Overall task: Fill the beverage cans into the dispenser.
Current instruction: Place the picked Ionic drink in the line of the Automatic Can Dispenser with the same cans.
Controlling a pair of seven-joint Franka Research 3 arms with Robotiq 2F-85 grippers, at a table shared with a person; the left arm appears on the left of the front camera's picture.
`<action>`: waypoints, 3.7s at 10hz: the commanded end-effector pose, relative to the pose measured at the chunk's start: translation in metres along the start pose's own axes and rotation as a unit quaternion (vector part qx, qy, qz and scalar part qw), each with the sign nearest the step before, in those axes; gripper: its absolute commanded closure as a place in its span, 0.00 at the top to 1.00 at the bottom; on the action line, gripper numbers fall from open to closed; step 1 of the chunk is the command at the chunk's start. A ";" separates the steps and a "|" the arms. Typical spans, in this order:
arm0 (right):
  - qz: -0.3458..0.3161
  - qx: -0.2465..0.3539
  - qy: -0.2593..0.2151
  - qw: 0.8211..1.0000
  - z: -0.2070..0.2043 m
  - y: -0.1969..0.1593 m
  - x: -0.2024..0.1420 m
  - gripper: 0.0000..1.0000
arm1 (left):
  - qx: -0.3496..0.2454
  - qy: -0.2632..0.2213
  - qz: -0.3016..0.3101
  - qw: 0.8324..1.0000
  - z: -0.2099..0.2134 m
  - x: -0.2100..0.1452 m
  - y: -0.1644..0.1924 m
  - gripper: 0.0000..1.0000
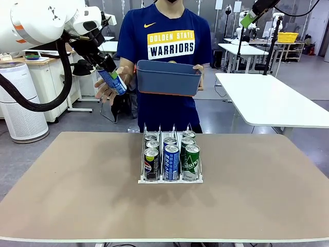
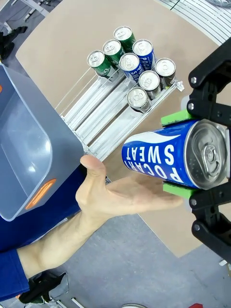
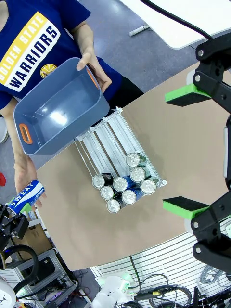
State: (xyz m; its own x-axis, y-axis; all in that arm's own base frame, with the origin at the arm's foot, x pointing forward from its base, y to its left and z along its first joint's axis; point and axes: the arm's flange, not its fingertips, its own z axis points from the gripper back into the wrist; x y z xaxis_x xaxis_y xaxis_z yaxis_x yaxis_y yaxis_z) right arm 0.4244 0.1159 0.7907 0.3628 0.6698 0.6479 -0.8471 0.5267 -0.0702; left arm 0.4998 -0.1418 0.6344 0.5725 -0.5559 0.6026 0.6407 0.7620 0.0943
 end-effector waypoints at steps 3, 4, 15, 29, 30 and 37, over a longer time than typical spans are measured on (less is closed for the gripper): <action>-0.001 0.000 0.000 1.000 0.000 0.000 -0.001 1.00 | 0.002 -0.003 -0.004 1.000 0.002 0.000 0.001 0.00; -0.001 0.000 0.000 1.000 0.000 0.000 -0.001 1.00 | 0.002 -0.003 -0.004 1.000 0.002 0.000 0.001 0.00; -0.001 0.000 0.000 1.000 0.000 0.000 -0.001 1.00 | 0.012 0.012 0.008 1.000 -0.002 0.000 -0.002 0.57; -0.001 0.000 0.000 1.000 0.000 0.000 -0.001 1.00 | 0.047 0.099 0.199 0.974 -0.012 -0.025 -0.138 0.57; -0.001 0.000 0.000 1.000 0.000 0.000 -0.001 1.00 | 0.040 0.105 0.196 0.974 -0.016 -0.025 -0.143 0.57; -0.001 0.000 0.000 1.000 0.000 0.000 -0.001 1.00 | 0.072 0.108 0.330 0.935 -0.005 -0.052 -0.261 0.57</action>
State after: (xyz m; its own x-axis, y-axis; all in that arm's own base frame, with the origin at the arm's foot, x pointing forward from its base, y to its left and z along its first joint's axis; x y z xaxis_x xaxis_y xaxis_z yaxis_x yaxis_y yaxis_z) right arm 0.4245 0.1161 0.7907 0.3627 0.6699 0.6478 -0.8473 0.5265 -0.0701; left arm 0.3139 -0.3136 0.5773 0.9292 0.0284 0.3684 0.0122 0.9942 -0.1073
